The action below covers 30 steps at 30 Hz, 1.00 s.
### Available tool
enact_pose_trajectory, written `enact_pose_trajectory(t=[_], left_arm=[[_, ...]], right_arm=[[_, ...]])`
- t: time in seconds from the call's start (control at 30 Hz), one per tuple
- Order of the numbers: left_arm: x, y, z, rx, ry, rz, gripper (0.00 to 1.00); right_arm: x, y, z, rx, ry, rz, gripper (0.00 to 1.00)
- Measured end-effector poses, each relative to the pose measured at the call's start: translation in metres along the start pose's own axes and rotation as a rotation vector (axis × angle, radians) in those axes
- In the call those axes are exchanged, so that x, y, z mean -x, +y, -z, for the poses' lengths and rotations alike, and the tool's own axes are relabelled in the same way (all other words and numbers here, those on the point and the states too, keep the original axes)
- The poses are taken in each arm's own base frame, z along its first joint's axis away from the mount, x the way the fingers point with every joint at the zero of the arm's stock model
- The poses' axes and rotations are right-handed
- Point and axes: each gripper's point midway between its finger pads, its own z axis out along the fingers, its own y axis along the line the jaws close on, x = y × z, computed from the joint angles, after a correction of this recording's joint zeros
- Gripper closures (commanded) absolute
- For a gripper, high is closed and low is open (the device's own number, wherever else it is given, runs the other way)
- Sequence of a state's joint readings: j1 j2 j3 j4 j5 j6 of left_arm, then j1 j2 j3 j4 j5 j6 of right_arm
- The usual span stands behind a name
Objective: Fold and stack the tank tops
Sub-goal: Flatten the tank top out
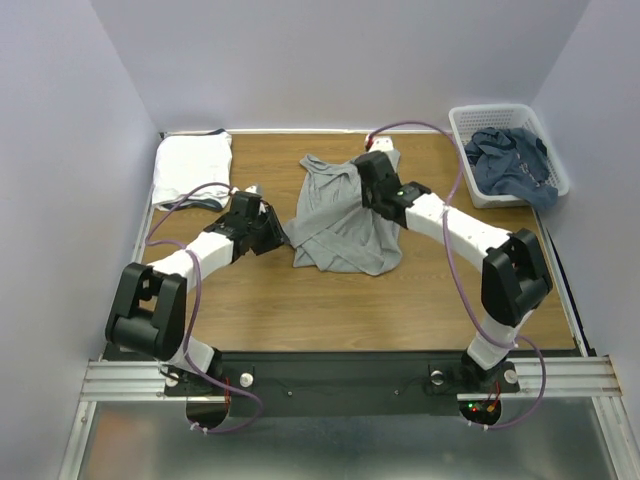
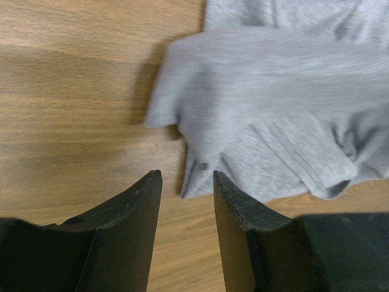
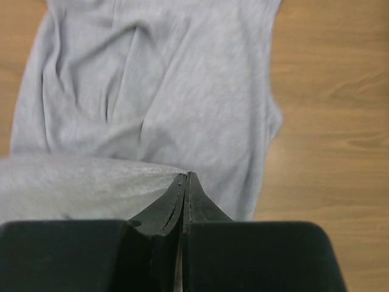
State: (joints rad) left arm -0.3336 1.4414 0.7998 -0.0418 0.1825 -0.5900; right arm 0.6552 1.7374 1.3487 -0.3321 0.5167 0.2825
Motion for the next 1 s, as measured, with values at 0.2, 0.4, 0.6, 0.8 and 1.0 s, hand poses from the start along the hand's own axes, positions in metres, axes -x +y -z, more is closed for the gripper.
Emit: enact_pose_trajectory(t=[0.2, 0.4, 0.6, 0.8, 1.0], left_arm=[[0.013, 0.004, -0.022, 0.057, -0.004, 0.005, 0.52], [0.039, -0.042, -0.027, 0.033, -0.053, -0.117, 0.49], [0.033, -0.075, -0.039, 0.083, -0.059, -0.310, 0.47], [0.007, -0.053, -0.046, 0.200, 0.016, -0.426, 0.42], [0.009, -0.044, -0.054, 0.276, 0.031, -0.502, 0.41]], right_arm=[[0.048, -0.029, -0.019, -0.059, -0.065, -0.098, 1.00], [0.039, -0.032, -0.048, -0.074, -0.021, -0.097, 1.00], [0.029, -0.034, -0.073, -0.077, 0.022, -0.104, 1.00], [0.032, -0.050, -0.089, -0.084, 0.035, -0.157, 1.00], [0.032, -0.060, -0.096, -0.083, 0.044, -0.191, 0.99]])
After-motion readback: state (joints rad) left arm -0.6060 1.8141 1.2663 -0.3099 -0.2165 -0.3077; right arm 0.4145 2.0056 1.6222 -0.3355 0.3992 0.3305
